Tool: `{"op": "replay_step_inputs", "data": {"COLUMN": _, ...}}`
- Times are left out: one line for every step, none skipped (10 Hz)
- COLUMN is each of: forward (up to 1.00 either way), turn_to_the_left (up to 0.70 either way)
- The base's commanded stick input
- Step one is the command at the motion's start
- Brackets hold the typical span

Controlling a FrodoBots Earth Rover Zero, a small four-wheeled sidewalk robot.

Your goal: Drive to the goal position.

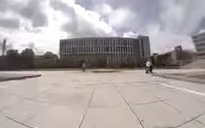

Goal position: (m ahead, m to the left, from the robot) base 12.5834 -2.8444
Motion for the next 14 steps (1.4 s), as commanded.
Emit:
{"op": "replay_step_inputs", "data": {"forward": 0.70, "turn_to_the_left": 0.00}}
{"op": "replay_step_inputs", "data": {"forward": 0.70, "turn_to_the_left": 0.00}}
{"op": "replay_step_inputs", "data": {"forward": 0.70, "turn_to_the_left": 0.00}}
{"op": "replay_step_inputs", "data": {"forward": 0.70, "turn_to_the_left": 0.00}}
{"op": "replay_step_inputs", "data": {"forward": 0.70, "turn_to_the_left": 0.00}}
{"op": "replay_step_inputs", "data": {"forward": 0.70, "turn_to_the_left": 0.00}}
{"op": "replay_step_inputs", "data": {"forward": 0.70, "turn_to_the_left": 0.00}}
{"op": "replay_step_inputs", "data": {"forward": 0.70, "turn_to_the_left": 0.00}}
{"op": "replay_step_inputs", "data": {"forward": 0.70, "turn_to_the_left": 0.00}}
{"op": "replay_step_inputs", "data": {"forward": 0.70, "turn_to_the_left": -0.35}}
{"op": "replay_step_inputs", "data": {"forward": 0.70, "turn_to_the_left": -0.35}}
{"op": "replay_step_inputs", "data": {"forward": 0.70, "turn_to_the_left": -0.35}}
{"op": "replay_step_inputs", "data": {"forward": 0.70, "turn_to_the_left": -0.35}}
{"op": "replay_step_inputs", "data": {"forward": 0.70, "turn_to_the_left": -0.15}}
